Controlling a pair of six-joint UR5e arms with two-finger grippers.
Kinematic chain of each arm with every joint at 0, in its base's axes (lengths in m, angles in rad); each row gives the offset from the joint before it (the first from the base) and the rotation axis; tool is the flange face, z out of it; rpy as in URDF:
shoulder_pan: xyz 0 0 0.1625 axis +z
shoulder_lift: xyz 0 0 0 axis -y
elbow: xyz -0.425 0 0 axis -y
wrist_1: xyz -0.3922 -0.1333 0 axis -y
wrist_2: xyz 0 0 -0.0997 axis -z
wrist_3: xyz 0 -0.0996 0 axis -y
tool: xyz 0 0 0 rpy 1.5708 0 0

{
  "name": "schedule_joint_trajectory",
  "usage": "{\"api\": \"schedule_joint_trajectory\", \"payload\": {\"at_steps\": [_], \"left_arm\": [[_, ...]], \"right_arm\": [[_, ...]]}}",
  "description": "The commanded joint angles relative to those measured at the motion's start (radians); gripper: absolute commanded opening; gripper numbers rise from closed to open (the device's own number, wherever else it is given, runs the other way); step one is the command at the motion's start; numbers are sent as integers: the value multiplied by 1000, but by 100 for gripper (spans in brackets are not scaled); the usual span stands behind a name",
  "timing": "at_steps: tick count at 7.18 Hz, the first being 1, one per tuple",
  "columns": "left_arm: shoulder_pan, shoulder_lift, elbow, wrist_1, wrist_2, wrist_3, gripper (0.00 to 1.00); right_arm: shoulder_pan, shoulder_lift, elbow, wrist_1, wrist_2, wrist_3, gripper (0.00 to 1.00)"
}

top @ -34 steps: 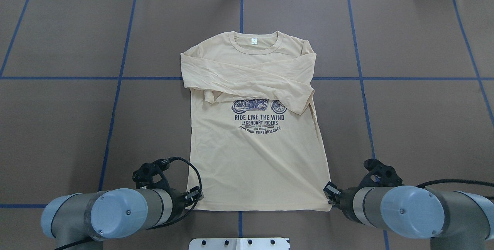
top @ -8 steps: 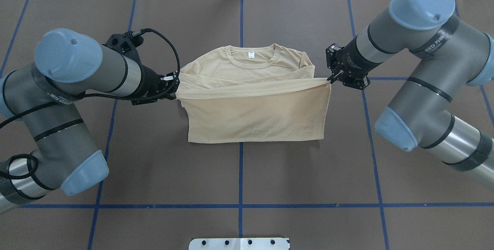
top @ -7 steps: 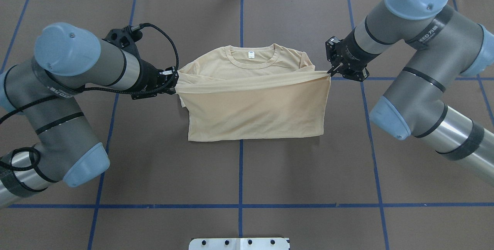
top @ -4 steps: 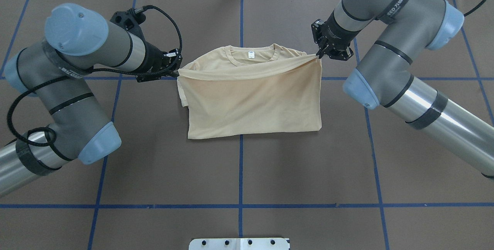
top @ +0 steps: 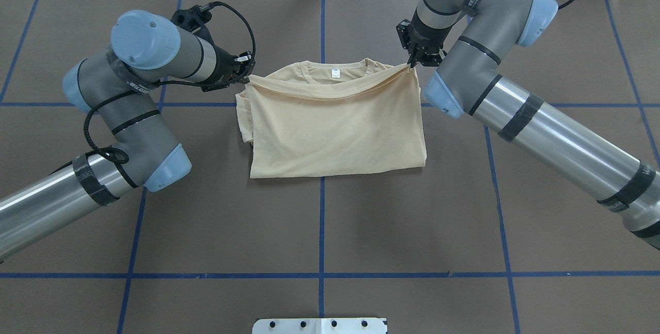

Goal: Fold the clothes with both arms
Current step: 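Lower the hem onto the collar edge and open both grippers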

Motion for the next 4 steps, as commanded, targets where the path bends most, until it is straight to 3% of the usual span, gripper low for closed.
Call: {"api": "schedule_joint_trajectory", "payload": {"at_steps": [1, 4], "left_arm": [[1, -25, 86, -69, 22, 0, 0], [4, -28, 165, -152, 57, 0, 0]], "right_arm": [[-17, 20, -68, 39, -51, -3, 0], [-29, 21, -73, 39, -76, -3, 0]]}}
